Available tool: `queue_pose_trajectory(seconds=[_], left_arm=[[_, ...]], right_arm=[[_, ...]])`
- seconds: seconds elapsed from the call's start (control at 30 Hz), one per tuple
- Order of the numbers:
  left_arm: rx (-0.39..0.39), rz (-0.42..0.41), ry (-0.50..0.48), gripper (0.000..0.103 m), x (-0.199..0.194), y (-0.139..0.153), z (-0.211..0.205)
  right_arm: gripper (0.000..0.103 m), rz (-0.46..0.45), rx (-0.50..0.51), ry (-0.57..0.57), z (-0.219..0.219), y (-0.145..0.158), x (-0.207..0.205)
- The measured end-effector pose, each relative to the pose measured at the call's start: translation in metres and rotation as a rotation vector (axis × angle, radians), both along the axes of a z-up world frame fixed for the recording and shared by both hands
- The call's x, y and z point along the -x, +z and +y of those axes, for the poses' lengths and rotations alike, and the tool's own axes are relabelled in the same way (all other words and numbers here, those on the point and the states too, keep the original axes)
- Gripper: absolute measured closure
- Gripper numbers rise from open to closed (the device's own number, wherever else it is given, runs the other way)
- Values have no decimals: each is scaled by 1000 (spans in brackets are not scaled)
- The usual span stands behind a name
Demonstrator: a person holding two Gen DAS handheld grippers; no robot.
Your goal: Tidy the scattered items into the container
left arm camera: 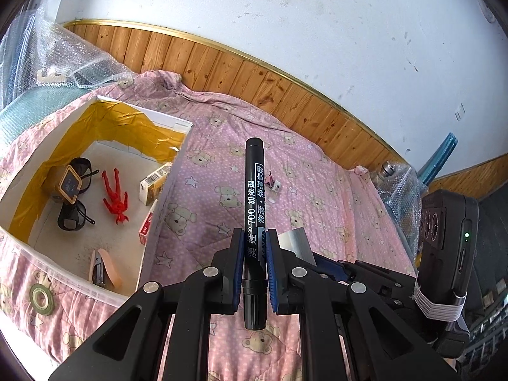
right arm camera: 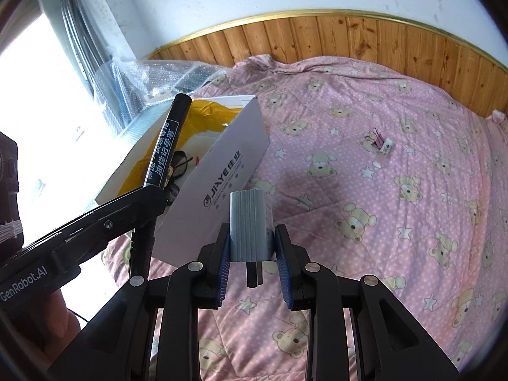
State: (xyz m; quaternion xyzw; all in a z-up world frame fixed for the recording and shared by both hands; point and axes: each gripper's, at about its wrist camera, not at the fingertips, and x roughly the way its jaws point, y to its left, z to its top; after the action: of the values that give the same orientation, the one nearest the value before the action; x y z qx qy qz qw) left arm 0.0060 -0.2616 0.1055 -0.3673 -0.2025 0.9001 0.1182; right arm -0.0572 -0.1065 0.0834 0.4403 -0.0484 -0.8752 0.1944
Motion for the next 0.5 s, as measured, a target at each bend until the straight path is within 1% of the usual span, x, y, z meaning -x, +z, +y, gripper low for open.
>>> queue_pose_trajectory(seconds=[0.17, 0.5], left_arm=[[-6, 4, 28, 89, 3, 4, -19], [-41, -16, 91, 89, 7, 1, -59]], right_arm=[[75, 10, -5, 23, -15, 8, 8], [75, 21, -9, 66, -42, 21, 24]])
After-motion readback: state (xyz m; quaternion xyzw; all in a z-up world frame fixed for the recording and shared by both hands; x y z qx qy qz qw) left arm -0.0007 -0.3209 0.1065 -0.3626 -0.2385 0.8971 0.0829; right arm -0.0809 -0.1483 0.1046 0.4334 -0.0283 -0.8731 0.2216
